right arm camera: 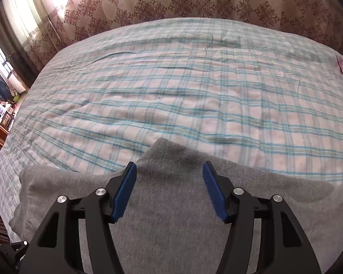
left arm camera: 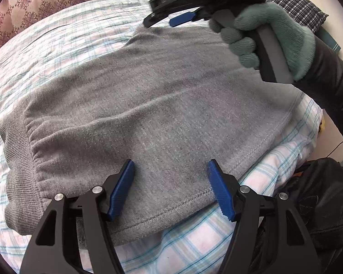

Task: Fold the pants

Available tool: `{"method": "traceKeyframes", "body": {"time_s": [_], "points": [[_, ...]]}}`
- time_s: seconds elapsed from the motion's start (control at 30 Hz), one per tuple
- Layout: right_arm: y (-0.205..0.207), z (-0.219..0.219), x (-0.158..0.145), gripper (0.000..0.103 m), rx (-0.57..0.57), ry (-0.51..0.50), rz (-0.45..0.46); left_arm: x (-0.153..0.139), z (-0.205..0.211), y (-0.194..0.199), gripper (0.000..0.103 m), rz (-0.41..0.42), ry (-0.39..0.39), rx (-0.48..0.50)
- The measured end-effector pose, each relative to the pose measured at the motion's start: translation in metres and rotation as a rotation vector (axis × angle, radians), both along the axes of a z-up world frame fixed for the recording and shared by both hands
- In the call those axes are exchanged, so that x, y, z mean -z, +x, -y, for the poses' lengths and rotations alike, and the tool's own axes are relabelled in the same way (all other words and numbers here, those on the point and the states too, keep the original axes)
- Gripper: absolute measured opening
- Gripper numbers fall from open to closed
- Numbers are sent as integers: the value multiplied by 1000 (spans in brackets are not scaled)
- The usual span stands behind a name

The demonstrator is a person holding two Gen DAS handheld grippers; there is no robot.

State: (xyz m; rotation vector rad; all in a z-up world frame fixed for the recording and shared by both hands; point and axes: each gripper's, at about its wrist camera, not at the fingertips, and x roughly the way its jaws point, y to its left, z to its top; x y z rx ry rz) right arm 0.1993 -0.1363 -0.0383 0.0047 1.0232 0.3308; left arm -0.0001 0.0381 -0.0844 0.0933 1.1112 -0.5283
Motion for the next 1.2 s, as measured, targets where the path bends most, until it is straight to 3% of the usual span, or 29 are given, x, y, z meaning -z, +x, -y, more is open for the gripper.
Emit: {"method": "traceKeyframes", "body": {"time_s": [0.1, 0.37, 0.57, 0.8, 0.87, 0.97, 1.07, 1.2], "points": [[-12, 36, -10, 61, 35, -17, 28, -10, 2, 8, 68, -11, 8, -10], [-35, 161, -6, 61, 252, -84, 38, -42, 40, 27, 69, 61, 31, 72], [-39, 238, -10, 61, 417, -117, 75, -46, 87, 74, 74, 86, 28, 88], [-35, 285, -4, 61, 505, -201, 97, -42, 143, 158, 74, 129, 36, 37], [-37, 299, 4, 61, 547, -253, 79, -34, 155, 186, 74, 122, 44, -5], [-42, 322, 18, 59, 586, -249, 38, -12, 165, 218, 74, 87, 88, -53], [-46, 331, 20, 59, 591, -201, 47, 12, 163, 231, 75, 54, 122, -77], [-47, 332, 25, 59, 595, -195, 68, 15, 169, 230, 78, 114, 175, -51]]}}
